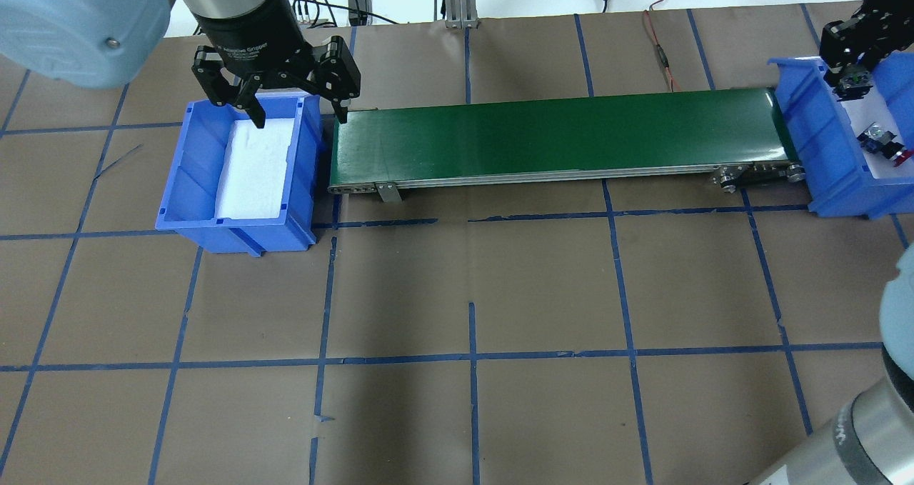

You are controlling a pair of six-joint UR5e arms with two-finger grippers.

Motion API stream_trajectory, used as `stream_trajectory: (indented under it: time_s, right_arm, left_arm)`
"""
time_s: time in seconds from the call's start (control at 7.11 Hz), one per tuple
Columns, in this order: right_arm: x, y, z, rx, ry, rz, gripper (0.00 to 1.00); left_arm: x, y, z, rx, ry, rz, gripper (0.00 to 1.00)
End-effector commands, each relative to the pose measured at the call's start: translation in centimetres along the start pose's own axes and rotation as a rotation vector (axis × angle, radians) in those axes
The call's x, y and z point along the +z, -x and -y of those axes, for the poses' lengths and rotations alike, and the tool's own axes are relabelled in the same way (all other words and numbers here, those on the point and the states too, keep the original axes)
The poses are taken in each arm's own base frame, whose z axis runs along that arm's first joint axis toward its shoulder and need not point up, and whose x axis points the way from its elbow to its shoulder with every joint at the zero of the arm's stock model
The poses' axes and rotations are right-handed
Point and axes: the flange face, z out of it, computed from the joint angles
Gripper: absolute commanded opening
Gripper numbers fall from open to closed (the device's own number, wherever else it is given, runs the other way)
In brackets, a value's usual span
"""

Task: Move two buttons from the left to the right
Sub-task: 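Lower the yellow button into the bin and open the right gripper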

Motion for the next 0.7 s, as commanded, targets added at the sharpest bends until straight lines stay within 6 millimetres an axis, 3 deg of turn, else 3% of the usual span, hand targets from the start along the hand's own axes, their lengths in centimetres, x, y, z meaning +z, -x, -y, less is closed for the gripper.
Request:
stream_trajectory:
  time_s: [0.0,0.28,0.56]
  right_arm:
    - [-0.4,-2.1,-0.6,-0.012,-0.008,-0.008,0.11]
    - [0.3,-2.6,-0.3,-0.012,0.001,-0.009,0.11]
    - [3.8,-6.8,0.0,-0.018,-0.011,-0.006,0.11]
  left_arm:
    - [0.0,0.0,0.0,0.000,0.000,0.000,1.00]
    - [0.0,0.0,0.0,0.000,0.000,0.000,1.00]
    - [0.0,0.1,0.0,-0.001,0.000,0.000,1.00]
